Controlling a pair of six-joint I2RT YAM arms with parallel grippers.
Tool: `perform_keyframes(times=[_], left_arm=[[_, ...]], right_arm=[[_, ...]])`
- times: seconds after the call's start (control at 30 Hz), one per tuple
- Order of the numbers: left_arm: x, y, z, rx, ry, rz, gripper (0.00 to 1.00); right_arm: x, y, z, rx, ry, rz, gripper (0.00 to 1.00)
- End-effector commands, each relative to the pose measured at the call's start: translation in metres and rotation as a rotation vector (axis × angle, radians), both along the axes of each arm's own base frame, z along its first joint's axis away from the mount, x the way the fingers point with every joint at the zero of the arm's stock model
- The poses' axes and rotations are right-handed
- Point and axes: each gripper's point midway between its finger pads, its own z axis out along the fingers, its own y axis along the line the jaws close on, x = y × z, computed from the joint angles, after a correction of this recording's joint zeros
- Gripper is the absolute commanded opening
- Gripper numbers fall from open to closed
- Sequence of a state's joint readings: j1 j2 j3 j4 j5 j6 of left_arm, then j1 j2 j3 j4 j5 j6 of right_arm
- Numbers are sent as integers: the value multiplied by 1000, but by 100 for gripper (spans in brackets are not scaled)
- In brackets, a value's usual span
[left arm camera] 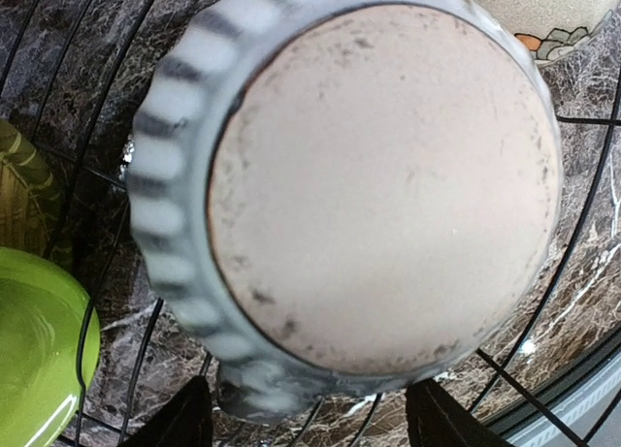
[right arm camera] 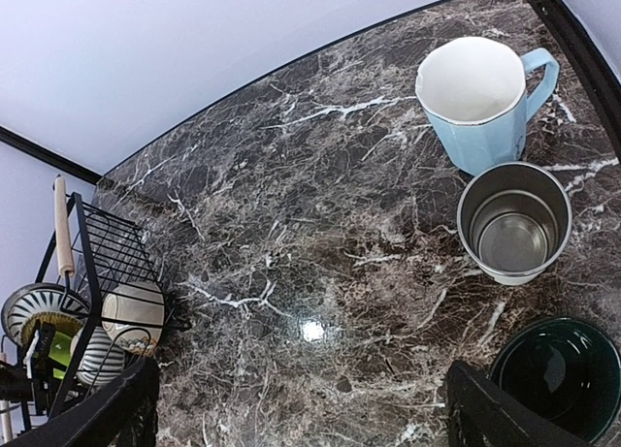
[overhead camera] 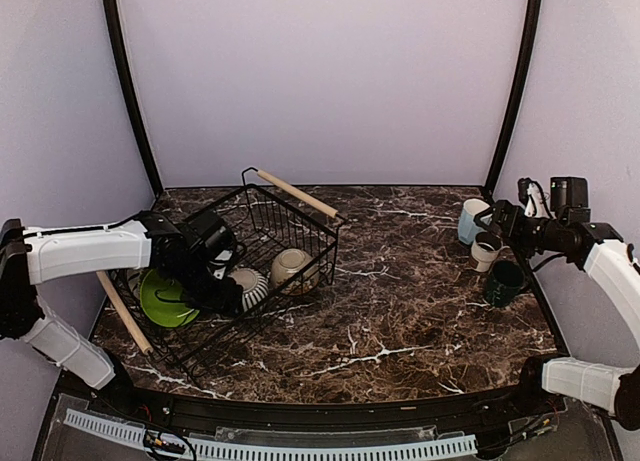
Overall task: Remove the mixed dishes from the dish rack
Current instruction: Grab the bowl from the dish rack.
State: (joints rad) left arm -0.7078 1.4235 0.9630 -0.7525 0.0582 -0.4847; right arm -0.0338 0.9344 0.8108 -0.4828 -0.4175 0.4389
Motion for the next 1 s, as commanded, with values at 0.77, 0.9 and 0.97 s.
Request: perform_keyframes(times=[0.77,0.9,0.97], left_arm=[[22,-8,-24,43,-99,-41,34],[24,-9,-27,51,-101,-40,38],[24,-10,-29,52,-102,-43,35]], right_arm=[[5,3,2,17,-14,6,99],[5,5,3,18,-16,11,99],[6,5,5,17,-18,12,99]])
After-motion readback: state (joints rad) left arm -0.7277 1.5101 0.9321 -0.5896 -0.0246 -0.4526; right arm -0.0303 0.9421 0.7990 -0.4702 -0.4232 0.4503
